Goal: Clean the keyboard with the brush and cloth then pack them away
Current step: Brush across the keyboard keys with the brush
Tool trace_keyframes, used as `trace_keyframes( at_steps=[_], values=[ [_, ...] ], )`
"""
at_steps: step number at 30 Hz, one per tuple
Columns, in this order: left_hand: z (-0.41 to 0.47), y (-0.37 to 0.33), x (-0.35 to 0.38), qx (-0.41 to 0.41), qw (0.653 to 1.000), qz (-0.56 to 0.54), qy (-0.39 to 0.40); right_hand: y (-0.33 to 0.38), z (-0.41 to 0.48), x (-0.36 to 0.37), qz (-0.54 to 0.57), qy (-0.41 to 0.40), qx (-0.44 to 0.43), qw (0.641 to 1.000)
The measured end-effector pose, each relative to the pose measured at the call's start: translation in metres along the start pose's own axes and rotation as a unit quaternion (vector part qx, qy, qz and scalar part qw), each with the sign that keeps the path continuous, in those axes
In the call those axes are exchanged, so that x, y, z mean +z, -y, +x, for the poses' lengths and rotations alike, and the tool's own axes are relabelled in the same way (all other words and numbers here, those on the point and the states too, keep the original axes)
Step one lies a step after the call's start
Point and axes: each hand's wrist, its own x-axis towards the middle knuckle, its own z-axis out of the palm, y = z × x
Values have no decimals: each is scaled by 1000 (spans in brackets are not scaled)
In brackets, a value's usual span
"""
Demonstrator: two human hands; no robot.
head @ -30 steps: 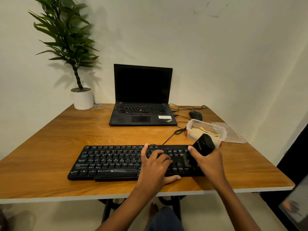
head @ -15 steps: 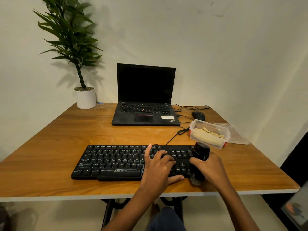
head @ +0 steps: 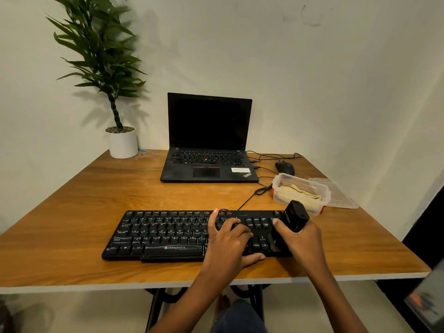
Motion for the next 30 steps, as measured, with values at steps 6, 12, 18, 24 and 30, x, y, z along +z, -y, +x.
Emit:
trace_keyframes(
  at_steps=[6, 12, 18, 24, 30],
  values=[
    [0, -1, 1, 0, 1000, -2, 7, 13, 16, -10, -64, 87, -15, 994],
    [-1, 0, 1, -7, 1000, -4, 14, 20, 48, -7, -40, 319, -34, 946],
    [1, 0, -2, -15, 1000, -15, 9, 22, 84, -29, -214, 471, -53, 854],
    [1, 0, -1, -20, 1000, -21, 9, 32, 83, -17, -190, 482, -110, 848],
    [1, -1, -1, -18, 1000, -21, 1, 39, 94, -31, -231, 525, -101, 813]
  ],
)
